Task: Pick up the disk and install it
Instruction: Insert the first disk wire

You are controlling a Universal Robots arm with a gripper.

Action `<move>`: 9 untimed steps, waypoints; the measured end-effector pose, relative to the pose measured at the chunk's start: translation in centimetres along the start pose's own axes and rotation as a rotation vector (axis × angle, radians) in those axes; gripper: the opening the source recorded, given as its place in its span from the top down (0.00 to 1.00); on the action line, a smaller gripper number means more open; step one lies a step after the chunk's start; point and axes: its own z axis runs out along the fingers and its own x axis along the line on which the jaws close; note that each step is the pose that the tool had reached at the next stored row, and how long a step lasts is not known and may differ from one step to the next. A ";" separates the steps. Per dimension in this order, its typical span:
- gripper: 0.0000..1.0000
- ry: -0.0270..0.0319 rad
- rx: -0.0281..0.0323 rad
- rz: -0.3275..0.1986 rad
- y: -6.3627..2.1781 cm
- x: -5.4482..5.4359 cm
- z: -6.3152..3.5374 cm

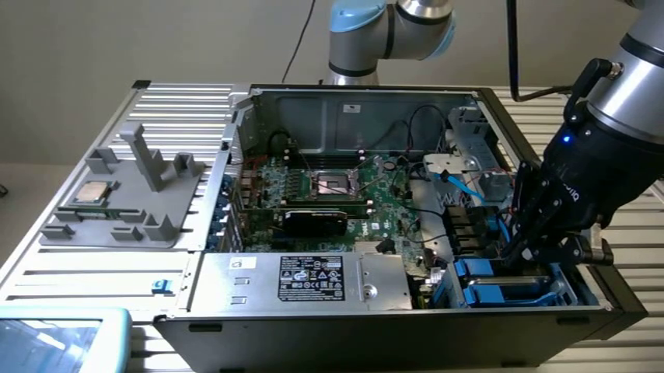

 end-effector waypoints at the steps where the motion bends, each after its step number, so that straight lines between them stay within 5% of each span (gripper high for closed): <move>1: 0.84 0.0000 0.0000 0.000 0.00 0.0 0.00; 4: 0.82 0.0006 0.0001 0.000 0.00 0.0 0.02; 5: 0.70 0.0001 0.0000 0.000 0.00 0.0 0.00; 9: 0.58 -0.0001 0.0001 0.000 -0.04 0.0 -0.38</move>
